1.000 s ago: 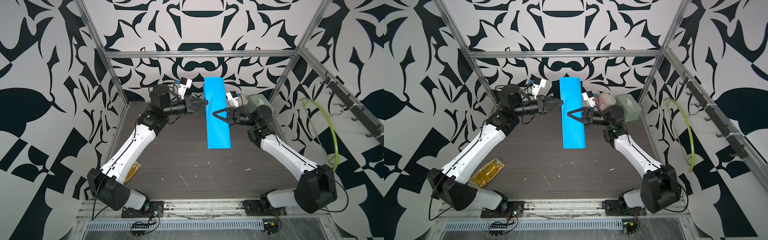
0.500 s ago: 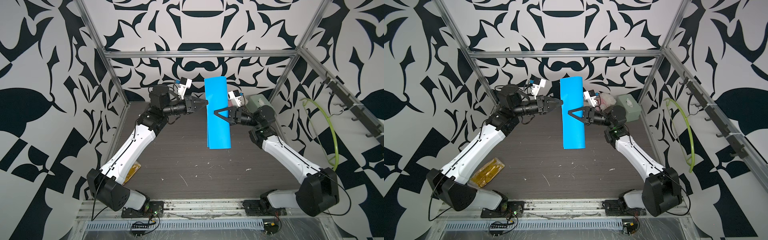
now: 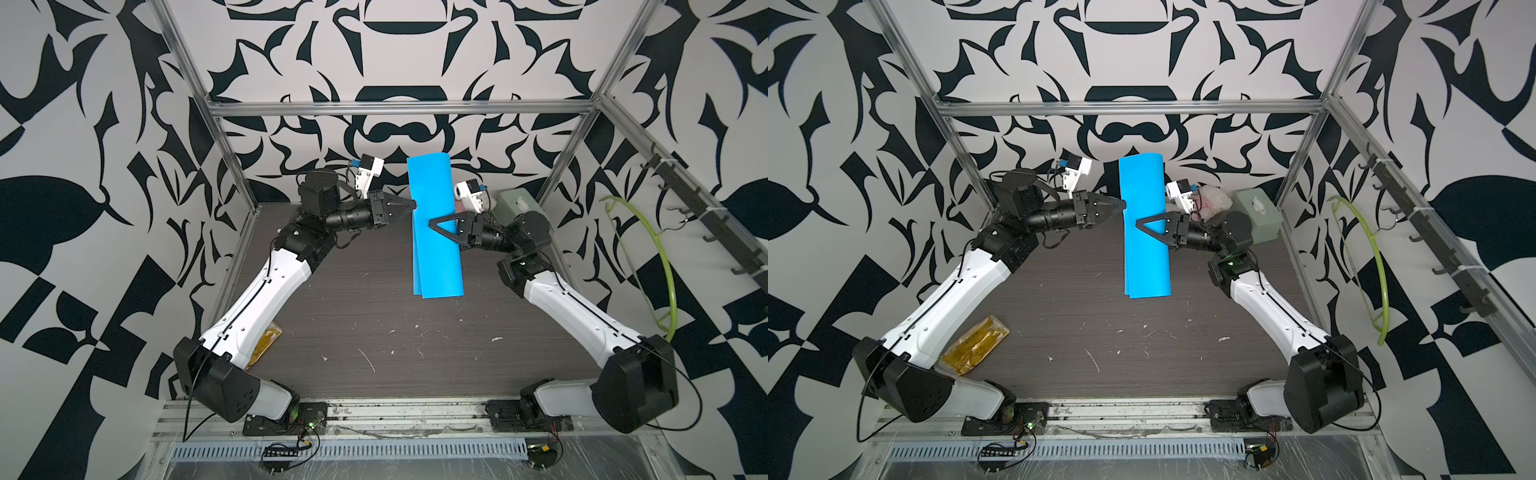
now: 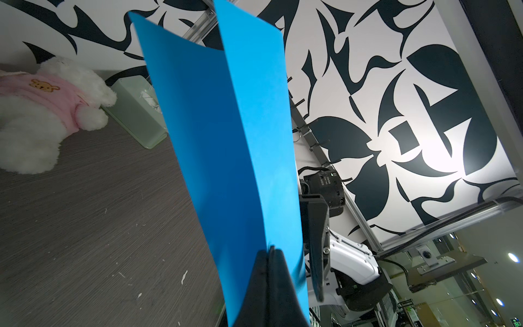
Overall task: Fold the rectangular paper in half along the long edge
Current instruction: Fold the paper.
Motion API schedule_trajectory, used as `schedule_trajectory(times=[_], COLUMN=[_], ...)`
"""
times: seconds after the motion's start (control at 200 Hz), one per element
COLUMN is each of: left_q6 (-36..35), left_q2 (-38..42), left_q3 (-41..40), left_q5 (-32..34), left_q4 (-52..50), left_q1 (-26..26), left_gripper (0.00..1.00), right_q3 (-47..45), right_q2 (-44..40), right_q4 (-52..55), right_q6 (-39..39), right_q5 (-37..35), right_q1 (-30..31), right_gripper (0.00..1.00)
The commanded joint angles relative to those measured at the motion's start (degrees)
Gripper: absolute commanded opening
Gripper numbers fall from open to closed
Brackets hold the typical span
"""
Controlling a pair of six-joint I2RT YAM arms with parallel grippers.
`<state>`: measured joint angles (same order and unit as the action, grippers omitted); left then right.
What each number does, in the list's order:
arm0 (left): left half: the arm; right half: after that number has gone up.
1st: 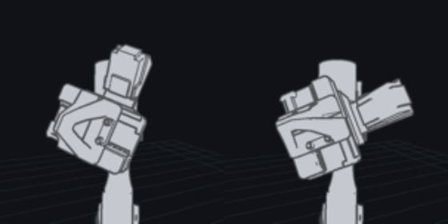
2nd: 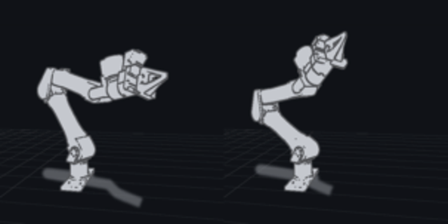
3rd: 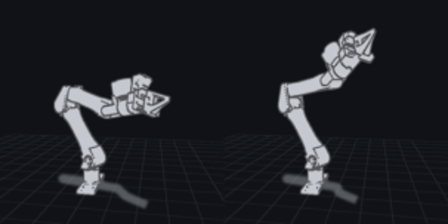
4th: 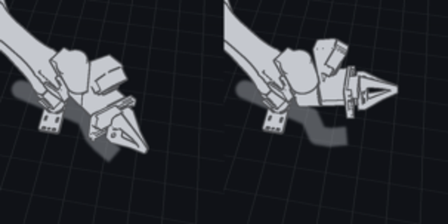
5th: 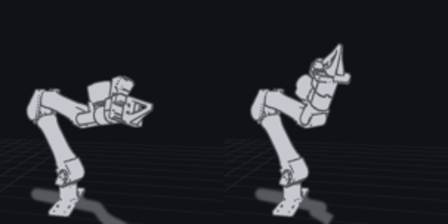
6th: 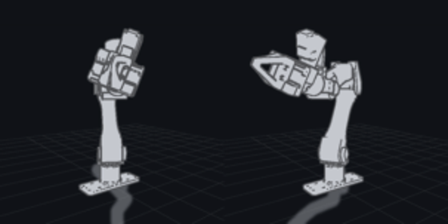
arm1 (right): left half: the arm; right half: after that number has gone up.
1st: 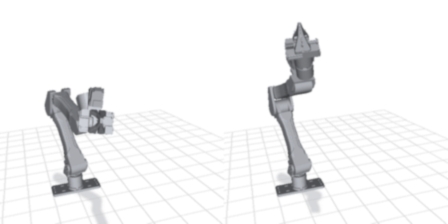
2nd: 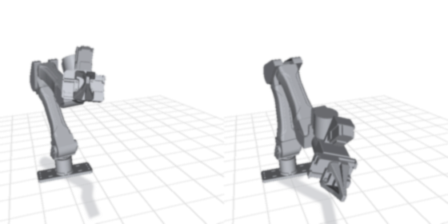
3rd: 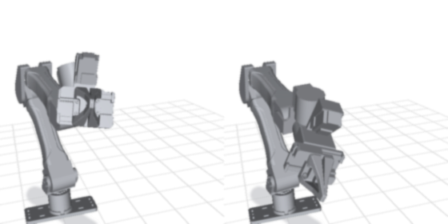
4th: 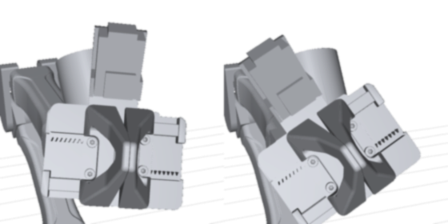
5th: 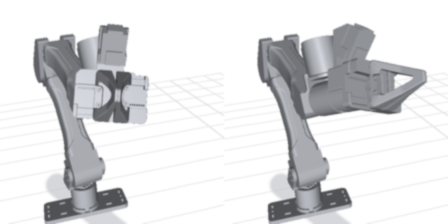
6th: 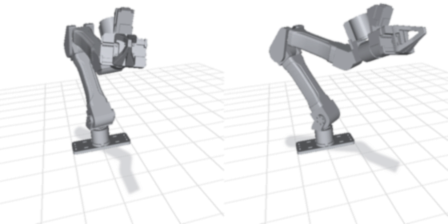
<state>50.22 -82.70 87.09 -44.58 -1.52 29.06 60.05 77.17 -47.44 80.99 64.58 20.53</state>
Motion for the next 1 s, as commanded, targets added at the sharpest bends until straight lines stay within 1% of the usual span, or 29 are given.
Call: schedule_trajectory(times=[0.0, 0.19, 0.44, 0.49, 0.715, 0.995], left_q6=[0.0, 0.1, -0.2, -0.2, -0.9, -1.2], left_q2=[0.9, 0.6, 1.1, 1.2, 1.8, 2.1], left_q3=[-0.3, -0.3, -0.5, -0.7, -0.6, -0.8], left_q5=[-0.2, -0.2, -0.1, -0.1, 0.1, 0.3], left_q4=[1.2, 1.3, 1.0, 1.0, 0.0, -0.4], left_q1=[0.2, 0.2, 0.2, 0.2, 0.2, 0.2], left_gripper=[0.02, 0.02, 0.02, 0.02, 0.02, 0.02], right_q3=[1.7, 1.9, 2.4, 2.5, 3.2, 2.9], right_q2=[-0.6, -0.4, -1.0, -1.2, -2.9, -3.9], right_q4=[-2.7, -1.5, 1.5, 2.4, 8.7, 9.5], right_q6=[-1.0, -2.4, -4.2, -5.0, -9.4, -10.1], right_q5=[-0.6, -0.9, -0.4, -0.3, -0.3, -1.0], right_q1=[0.6, 1.4, 1.4, 1.4, 1.2, 0.7], right_gripper=[0.59, 0.59, 0.47, 0.46, 0.47, 0.44])
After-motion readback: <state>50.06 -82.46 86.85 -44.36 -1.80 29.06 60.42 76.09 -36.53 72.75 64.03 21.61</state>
